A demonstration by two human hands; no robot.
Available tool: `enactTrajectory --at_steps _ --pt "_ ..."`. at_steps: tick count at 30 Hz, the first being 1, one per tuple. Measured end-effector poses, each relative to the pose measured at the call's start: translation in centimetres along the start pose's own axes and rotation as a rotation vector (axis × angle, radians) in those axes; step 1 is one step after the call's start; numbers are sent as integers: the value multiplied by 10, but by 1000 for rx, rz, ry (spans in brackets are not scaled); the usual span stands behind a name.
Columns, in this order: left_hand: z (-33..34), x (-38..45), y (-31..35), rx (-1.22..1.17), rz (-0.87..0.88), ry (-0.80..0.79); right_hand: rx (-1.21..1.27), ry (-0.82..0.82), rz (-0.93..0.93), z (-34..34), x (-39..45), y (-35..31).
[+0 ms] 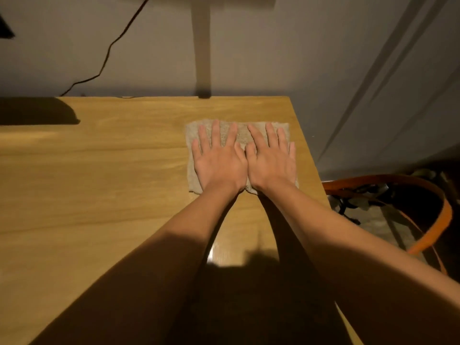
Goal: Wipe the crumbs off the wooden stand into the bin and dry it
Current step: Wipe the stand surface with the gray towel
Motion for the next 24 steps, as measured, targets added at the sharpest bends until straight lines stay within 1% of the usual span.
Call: enactTrajectory --at_steps 4,8,12,16,24 --pt "4 59 18 17 -10 -1 -30 -16 -6 -9 64 0" --pt "3 86 28 32 -20 -8 -39 -34 -26 -16 96 1" --pt "3 90 31 27 -13 -6 -16 3 -7 -18 97 1" --pt "1 85 27 19 15 -8 -5 25 52 -17 89 -1" --pt "1 80 23 1 67 -14 -16 7 59 -19 78 -1"
Point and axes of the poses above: each hand's wrist, its own x-axis towards the middle knuckle, its own z-axis out of the palm, y = z × x, the point moved 4 cm from there along x, towards the middle knuckle, and after that the axes turned 13 degrees about x, right-handed, at the moved point
